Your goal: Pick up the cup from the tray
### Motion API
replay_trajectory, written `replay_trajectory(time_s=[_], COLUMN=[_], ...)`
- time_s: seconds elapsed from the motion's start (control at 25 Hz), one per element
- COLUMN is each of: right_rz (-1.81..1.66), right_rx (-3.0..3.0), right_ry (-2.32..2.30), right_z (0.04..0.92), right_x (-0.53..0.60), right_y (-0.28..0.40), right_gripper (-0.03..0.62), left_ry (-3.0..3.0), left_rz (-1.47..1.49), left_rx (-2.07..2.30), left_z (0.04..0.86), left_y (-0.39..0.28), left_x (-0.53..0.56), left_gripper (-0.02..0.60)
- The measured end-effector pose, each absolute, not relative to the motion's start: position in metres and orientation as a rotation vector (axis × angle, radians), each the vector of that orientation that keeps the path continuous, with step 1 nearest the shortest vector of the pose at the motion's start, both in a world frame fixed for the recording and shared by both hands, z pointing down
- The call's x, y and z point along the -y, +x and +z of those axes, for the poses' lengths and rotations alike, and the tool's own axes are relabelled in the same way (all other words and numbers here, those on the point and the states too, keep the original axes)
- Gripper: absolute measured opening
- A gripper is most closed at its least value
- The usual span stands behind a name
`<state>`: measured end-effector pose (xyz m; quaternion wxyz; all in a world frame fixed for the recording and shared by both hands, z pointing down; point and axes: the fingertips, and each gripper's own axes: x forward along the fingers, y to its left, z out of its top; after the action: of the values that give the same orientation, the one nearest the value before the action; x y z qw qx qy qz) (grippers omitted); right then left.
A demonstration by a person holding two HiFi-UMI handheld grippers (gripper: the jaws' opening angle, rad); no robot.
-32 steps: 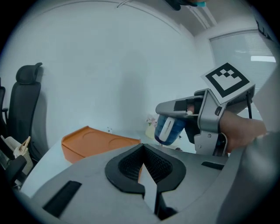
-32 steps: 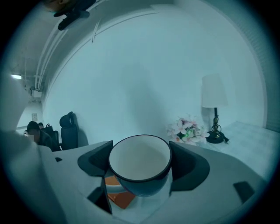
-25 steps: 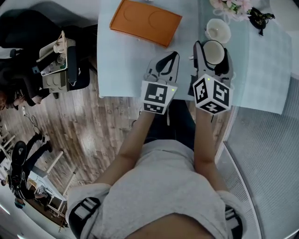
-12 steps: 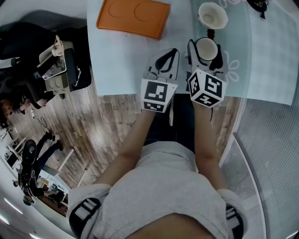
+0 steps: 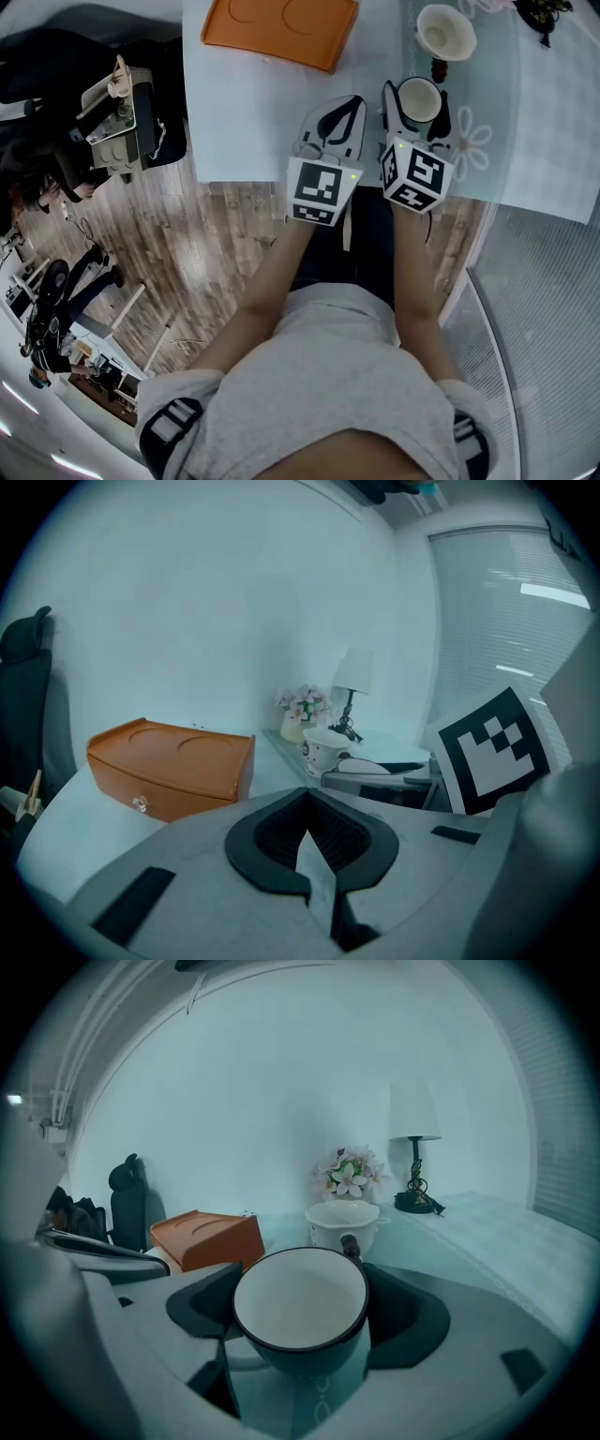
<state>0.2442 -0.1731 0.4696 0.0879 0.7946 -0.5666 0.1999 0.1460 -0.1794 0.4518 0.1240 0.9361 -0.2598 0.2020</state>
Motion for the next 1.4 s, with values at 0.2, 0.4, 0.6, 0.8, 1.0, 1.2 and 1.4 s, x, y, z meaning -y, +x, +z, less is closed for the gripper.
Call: replay_trajectory(time_s=[0.2, 0.4, 0.6, 0.8, 1.0, 1.2, 1.4], right_rz=[0.577, 0.499, 0.448, 0.421, 0.369, 0.391, 0.353], right_rx=[1.721, 1.675, 1.697, 1.823, 1.890, 1.979, 2.040], right_ry=[2.373, 2.400, 2.443, 2.462, 2.439, 2.387, 2.330], right_z=[0.469, 0.461, 0.429, 0.380, 0.358, 0.344, 0.332], right_x=[0.174, 0.171, 0.169, 0.165, 0.166, 0.184, 0.200], right_y=[0.242, 0.243, 0.247, 0.240, 0.224, 0.210, 0.193], right_gripper=[0.350, 0.350, 0.350, 0.347, 0.017, 0.008, 0.008], left_ry=[2.720, 2.715, 2.721, 2.721, 2.709, 2.745, 2.765], left_rz=[0.582, 0.562, 0.532, 0.489, 0.423, 0.361, 0.320], left_rx=[0.774, 0.788, 0.815, 0.868, 0.921, 0.968, 1.037], left_z=[0.451, 0.447, 0.435, 0.421, 0.403, 0.373, 0.352], left_y=[0.141, 0.139, 0.137, 0.133, 0.131, 0.128, 0.117], left_x=[0.183, 0.184, 0.190, 0.194, 0.203, 0.212, 0.227], left_gripper=[0.006, 0.006, 0.006, 0.006, 0.006, 0.006, 0.006])
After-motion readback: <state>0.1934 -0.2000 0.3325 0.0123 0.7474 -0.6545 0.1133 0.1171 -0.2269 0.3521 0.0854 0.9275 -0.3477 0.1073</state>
